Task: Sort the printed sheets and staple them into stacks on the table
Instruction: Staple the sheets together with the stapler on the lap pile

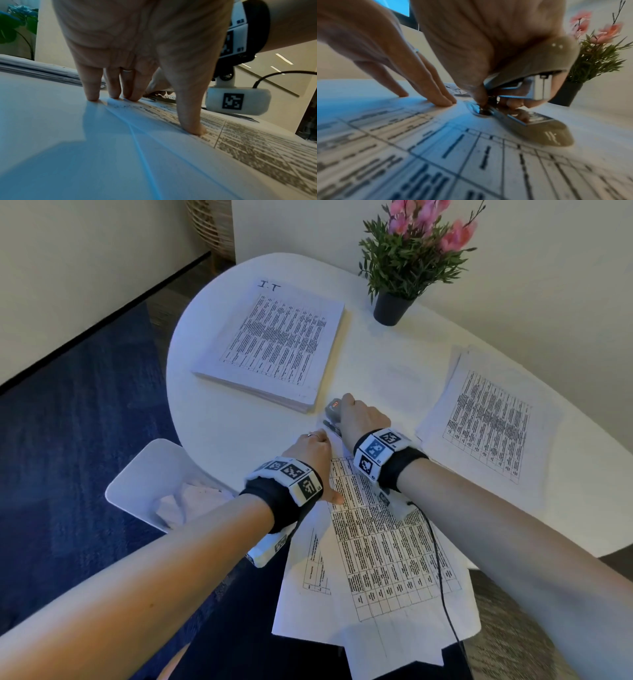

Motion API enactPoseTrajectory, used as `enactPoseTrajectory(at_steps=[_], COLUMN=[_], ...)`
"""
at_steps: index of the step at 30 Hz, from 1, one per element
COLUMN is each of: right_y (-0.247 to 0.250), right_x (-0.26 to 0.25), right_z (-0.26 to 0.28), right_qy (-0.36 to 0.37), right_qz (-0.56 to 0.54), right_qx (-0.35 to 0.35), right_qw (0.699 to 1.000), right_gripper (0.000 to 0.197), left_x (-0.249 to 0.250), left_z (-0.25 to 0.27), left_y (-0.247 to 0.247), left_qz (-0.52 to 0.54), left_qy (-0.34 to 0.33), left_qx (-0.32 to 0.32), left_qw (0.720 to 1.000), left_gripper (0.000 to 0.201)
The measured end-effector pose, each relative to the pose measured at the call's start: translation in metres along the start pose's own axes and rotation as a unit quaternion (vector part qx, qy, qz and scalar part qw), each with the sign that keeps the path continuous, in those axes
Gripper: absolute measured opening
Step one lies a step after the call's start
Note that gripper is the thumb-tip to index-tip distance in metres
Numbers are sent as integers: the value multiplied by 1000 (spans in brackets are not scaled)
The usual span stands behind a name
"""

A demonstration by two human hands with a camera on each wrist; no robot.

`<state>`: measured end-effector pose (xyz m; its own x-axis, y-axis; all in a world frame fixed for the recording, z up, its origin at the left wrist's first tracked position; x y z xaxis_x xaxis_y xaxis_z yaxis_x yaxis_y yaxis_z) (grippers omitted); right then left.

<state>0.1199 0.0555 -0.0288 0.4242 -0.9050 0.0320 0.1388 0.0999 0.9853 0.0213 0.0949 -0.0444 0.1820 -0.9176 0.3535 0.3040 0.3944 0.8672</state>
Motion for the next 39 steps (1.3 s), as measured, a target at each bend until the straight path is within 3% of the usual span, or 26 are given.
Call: enactPoseTrajectory(at_steps=[2, 7, 15, 19, 23, 25, 27, 30, 32, 35, 39], right_y=[-2, -6, 6, 10, 23, 34, 45, 59, 63, 65, 63], right_x=[0, 0, -7, 13, 42, 51, 56, 58, 57, 59, 59], right_z=[-3, -9, -29, -21, 13, 31, 46, 66, 76, 85, 95], right_qy=[-2, -92, -71, -61, -27, -2, 20, 53, 61, 49, 59], right_qz=[-9, -106, -106, -125, -186, -209, -228, -248, -266, -313, -313], right_qx=[-11, -41, -63, -114, -131, -114, -86, -44, -27, 7, 34], right_qw=[1000, 989, 990, 984, 973, 971, 970, 966, 962, 948, 947], right_gripper=[39, 36, 39, 47, 41, 41, 41, 37, 39, 43, 45], left_x=[1, 5, 3, 3, -6, -11, -14, -6, 0, 5, -1], left_z=[0, 0, 2, 2, 4, 8, 12, 14, 13, 17, 22], left_y=[-1, 0, -1, 1, 7, 18, 28, 29, 25, 27, 19], left_qz=[1, 8, 25, 26, 84, 164, 271, 395, 398, 316, 292], left_qy=[-1, -8, -5, -14, -21, 5, 30, 42, 39, 37, 51], left_qx=[-1, 6, 8, -2, -2, 53, 127, 132, 118, 137, 123], left_qw=[1000, 1000, 1000, 1000, 996, 985, 954, 908, 909, 938, 947], left_gripper=[97, 82, 106, 107, 100, 94, 94, 93, 76, 34, 19])
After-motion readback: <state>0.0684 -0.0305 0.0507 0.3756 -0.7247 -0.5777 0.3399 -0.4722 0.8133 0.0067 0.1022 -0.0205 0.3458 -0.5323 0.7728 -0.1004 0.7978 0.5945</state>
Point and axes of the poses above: each hand's wrist, its own z-axis away from the middle knuckle, its own y-axis out of the back of the hand, x = y × z, the point moved 7 cm from there along -z, towards the middle knuckle, and after that the axes turned 7 degrees about -y, right-handed, at the moved point
